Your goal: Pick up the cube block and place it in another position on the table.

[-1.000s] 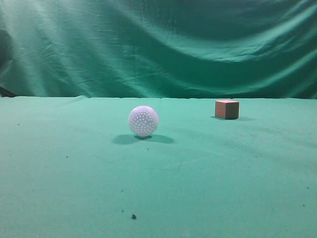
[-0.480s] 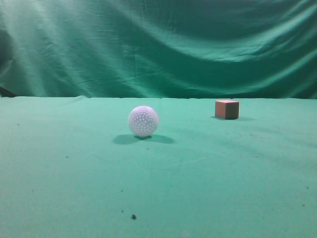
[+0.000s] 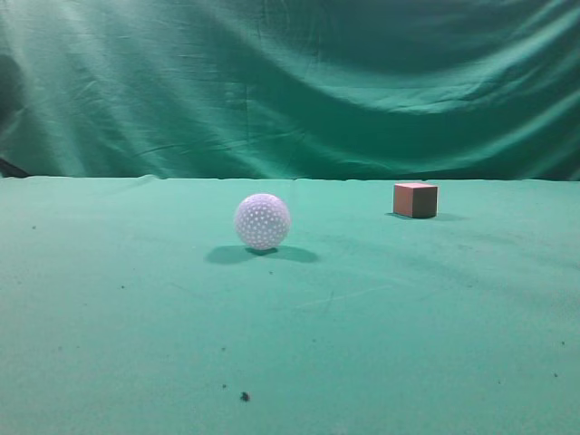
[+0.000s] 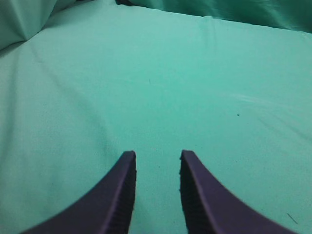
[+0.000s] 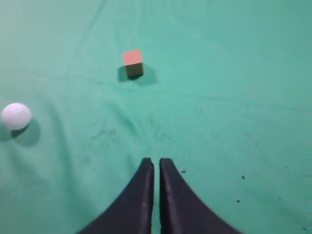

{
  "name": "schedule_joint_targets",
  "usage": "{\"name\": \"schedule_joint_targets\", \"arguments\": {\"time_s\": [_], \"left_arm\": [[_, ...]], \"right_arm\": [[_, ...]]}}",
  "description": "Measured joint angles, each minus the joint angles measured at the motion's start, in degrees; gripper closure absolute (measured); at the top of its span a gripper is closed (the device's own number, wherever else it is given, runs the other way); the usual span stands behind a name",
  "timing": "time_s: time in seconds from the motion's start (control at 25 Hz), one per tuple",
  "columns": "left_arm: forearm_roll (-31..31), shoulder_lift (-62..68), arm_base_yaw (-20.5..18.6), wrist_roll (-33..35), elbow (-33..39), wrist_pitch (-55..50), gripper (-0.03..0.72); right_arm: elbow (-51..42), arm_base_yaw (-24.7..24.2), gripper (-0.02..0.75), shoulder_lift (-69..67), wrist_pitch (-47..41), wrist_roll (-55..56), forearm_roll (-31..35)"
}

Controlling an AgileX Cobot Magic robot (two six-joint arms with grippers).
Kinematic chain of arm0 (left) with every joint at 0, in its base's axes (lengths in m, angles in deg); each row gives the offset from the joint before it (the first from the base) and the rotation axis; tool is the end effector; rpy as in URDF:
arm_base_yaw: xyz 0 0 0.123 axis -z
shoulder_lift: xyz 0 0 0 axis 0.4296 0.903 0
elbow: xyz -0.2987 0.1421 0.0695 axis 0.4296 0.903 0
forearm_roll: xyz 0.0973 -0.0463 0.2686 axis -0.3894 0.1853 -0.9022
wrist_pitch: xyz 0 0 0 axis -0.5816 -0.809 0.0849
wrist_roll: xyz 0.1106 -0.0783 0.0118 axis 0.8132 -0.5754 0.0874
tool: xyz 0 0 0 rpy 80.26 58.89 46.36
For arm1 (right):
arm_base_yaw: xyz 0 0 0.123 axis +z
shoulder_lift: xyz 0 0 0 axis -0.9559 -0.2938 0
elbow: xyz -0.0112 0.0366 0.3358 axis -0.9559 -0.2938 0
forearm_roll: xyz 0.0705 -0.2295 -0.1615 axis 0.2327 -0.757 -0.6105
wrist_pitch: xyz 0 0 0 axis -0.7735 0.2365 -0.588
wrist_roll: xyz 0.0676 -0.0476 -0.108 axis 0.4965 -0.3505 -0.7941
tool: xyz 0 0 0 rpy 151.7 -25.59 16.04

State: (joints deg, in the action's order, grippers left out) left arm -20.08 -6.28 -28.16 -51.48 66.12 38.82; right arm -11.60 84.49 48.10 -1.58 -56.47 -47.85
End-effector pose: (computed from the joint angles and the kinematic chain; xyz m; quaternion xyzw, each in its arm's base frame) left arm 0.0799 0.0112 0.1597 -0.0889 0.7946 -0.0043 0.6006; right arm 0.1253 0.0258 0.2581 -0.0616 0.8756 0.0634 0.4749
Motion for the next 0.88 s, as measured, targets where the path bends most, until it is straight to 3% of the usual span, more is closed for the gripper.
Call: {"name": "schedule_joint_targets", "arguments": {"time_s": [0.16,0.4,0.88], "left_arm": [[0.0,0.0,0.0,0.0,0.0,0.0,0.426],[0.0,0.0,0.0,0.0,0.0,0.0,0.426],[0.0,0.0,0.0,0.0,0.0,0.0,0.426]], "right_arm": [[-11.32,-6.18,0.738,10.35,7.11,0.0,-0.25],[-23.32,-11.12,0.738,21.86,13.05,0.0,-0.25],[-24.25,-12.45,0.738,29.39,9.66,-0.13,-1.18]]}}
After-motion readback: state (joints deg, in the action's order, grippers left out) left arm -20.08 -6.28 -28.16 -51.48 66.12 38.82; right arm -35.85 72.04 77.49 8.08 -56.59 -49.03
